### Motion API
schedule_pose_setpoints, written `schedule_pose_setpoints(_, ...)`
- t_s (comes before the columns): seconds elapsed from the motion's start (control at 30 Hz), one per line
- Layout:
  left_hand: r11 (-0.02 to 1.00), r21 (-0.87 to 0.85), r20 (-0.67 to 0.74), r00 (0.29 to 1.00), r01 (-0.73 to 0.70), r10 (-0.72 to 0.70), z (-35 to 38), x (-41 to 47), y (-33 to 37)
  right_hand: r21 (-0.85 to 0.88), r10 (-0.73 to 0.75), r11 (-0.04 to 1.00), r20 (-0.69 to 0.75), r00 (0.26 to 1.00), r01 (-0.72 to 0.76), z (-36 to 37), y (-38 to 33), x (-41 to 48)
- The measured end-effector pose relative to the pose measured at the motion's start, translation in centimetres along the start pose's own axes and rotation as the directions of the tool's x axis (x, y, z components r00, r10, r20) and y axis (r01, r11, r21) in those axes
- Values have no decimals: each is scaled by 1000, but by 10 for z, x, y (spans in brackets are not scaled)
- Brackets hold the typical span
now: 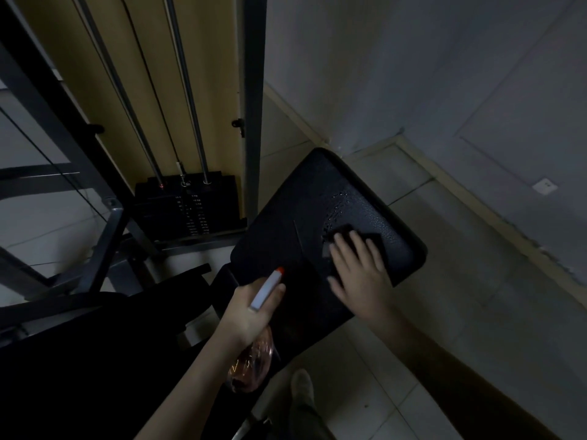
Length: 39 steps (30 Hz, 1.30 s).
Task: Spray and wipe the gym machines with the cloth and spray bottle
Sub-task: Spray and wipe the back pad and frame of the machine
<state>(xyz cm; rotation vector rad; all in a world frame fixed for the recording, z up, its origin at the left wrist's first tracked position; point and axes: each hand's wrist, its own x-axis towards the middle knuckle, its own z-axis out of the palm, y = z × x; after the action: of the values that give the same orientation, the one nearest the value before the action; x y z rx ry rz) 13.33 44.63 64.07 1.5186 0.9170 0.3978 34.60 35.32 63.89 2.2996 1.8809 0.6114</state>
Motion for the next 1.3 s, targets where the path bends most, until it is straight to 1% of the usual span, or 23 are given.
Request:
schedule_pose_setpoints(0.1, 1000, 7, -1, 1000, -5, 5, 3, 1, 2, -18, -113, 993, 83, 990, 115, 15, -22, -11)
schedule_pose_setpoints(0.2, 1000, 13, -5, 1000, -8, 8, 3, 3, 5, -25, -183, 983, 31, 983, 184, 20, -17, -29)
schedule_pose_setpoints(0.27, 1000, 11, 0, 1000, -21, 21, 2, 3, 7, -44, -177, 983, -22, 984, 176, 16, -2, -35)
schedule_pose_setpoints(0.37, 999, 13, -1, 999, -37, 37, 0, 3, 9, -43, -57, 998, -136, 989, 52, -3, 26, -20)
schedule_pose_setpoints(0.43, 999, 8, -3, 999, -34, 34, -1, 3, 9, 4, 99, 995, -215, 972, -100, -17, 37, 6)
schedule_pose_setpoints(0.5, 1000, 7, -1, 1000, -30, 30, -3, 2, 10, 60, 241, 970, -236, 941, -234, -22, 32, 32)
schedule_pose_setpoints(0.53, 1000, 5, 1, 1000, -26, 26, -4, 1, 11, 65, 268, 963, -215, 939, -260, -19, 22, 42)
schedule_pose_setpoints(0.57, 1000, 2, 3, 1000, -14, 14, -5, 1, 10, 56, 251, 968, -183, 950, -245, -12, 10, 48)
schedule_pose_setpoints(0.6, 1000, 2, 0, 1000, -5, 5, -5, 1, 10, 46, 195, 981, -134, 972, -191, -2, -6, 48)
schedule_pose_setpoints(0.67, 1000, 8, -13, 1000, -1, 1, -6, 0, 11, 49, 10, 999, -45, 999, -8, 19, -37, 36)
schedule_pose_setpoints(0.73, 1000, 17, -17, 1000, -8, 8, -8, 1, 11, 81, -126, 989, 17, 992, 124, 30, -53, 17)
schedule_pose_setpoints(0.8, 1000, 16, -20, 1000, -12, 12, -12, 0, 12, 81, -182, 981, 71, 981, 176, 30, -50, 0)
schedule_pose_setpoints(0.83, 1000, 16, -19, 1000, -12, 13, -14, 0, 12, 71, -196, 979, 69, 978, 192, 28, -45, -5)
schedule_pose_setpoints(0.9, 1000, 11, -15, 1000, -2, 2, -16, 2, 12, 37, -173, 984, 26, 985, 172, 23, -28, -11)
schedule_pose_setpoints(0.93, 1000, 6, -13, 1000, 0, 0, -17, 3, 12, 18, -140, 990, -9, 990, 140, 19, -17, -8)
schedule_pose_setpoints(1.0, 1000, 5, -20, 1000, 1, -1, -18, 4, 11, -1, -43, 999, -84, 996, 43, 6, 4, 5)
schedule_pose_setpoints(1.1, 1000, 4, -20, 1000, -6, 6, -19, 3, 10, 4, 109, 994, -175, 979, -110, -10, 22, 38)
schedule_pose_setpoints(1.17, 1000, -8, -29, 1000, -8, 8, -20, 2, 10, 16, 170, 985, -160, 972, -170, -14, 17, 62)
schedule_pose_setpoints(1.2, 1000, -21, -41, 999, -6, 5, -20, 3, 9, 15, 173, 985, -145, 974, -173, -12, 10, 73)
schedule_pose_setpoints(1.23, 999, -32, -56, 998, -3, 1, -20, 4, 9, 10, 156, 988, -127, 980, -156, -8, 1, 82)
schedule_pose_setpoints(1.3, 1000, -29, -86, 996, 8, -11, -19, 7, 7, 12, 71, 997, -47, 996, -71, 3, -21, 92)
